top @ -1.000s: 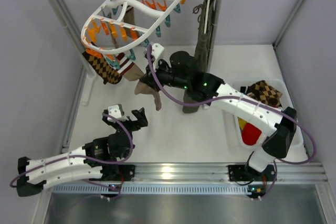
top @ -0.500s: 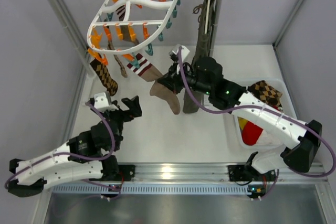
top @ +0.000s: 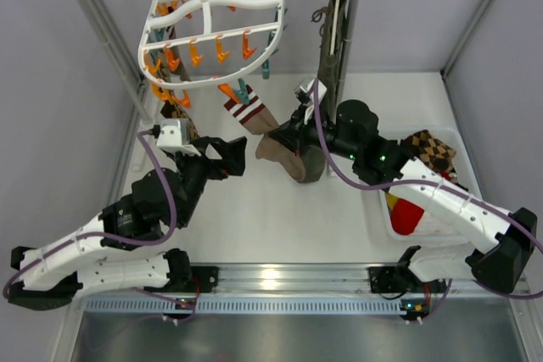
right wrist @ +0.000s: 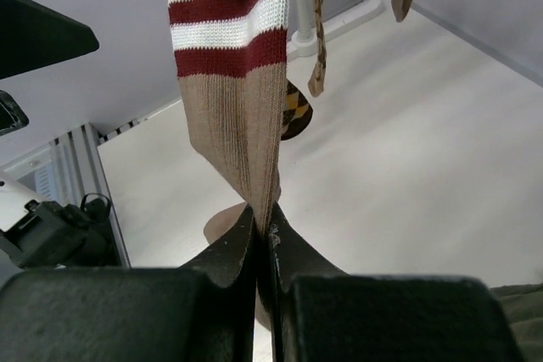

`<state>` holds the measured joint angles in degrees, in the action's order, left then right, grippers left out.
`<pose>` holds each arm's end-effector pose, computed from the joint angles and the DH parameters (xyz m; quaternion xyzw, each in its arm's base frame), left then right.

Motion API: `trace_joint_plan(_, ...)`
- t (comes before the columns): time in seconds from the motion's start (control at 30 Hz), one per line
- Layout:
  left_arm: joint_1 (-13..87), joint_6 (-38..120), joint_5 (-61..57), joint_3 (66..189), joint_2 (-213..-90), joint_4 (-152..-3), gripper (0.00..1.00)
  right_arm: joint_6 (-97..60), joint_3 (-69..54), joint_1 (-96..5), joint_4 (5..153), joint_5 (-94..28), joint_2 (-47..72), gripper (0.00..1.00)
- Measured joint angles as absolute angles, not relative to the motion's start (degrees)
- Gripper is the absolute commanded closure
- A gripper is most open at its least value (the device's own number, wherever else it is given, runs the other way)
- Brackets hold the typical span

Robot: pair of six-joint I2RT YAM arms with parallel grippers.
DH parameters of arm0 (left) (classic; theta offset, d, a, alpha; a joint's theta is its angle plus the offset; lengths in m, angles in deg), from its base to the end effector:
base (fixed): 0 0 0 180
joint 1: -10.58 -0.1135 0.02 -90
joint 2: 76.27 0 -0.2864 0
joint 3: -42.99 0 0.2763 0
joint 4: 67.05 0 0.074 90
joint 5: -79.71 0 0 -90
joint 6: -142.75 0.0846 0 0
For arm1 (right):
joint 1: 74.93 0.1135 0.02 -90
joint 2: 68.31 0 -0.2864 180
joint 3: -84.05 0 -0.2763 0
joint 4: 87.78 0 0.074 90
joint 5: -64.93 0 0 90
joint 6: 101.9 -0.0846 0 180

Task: Remove the socks clipped to the hanger

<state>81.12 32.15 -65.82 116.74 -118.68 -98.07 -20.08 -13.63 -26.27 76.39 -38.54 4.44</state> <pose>0.1212 -0.1337 0.4510 -0.0361 0.7051 -0.2181 0.6738 0.2249 0.2855 0.4159 -0.3293 0.6668 0.3923 0.5414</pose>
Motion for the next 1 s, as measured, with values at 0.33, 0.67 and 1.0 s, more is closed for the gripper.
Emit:
trace_joint_plan(0.33,80.4,35.7,-63.2,121.1,-125.4,-92.9,0.04,-23.6,-17.4,-27.2,80.1,-42.7,2.1,1.0)
trace_joint_plan(0.67,55.4,31.2,-41.9,123.0,-131.5,-90.1,0.11,-25.9,-18.9,-28.6,82.2,-46.4,1.8,1.0)
trace_joint_plan(1.0,48.5,30.0,-25.8,122.4,-131.8,-86.5,0.14,-26.5,-18.9,-29.0,83.6,-50.5,2.3,1.0)
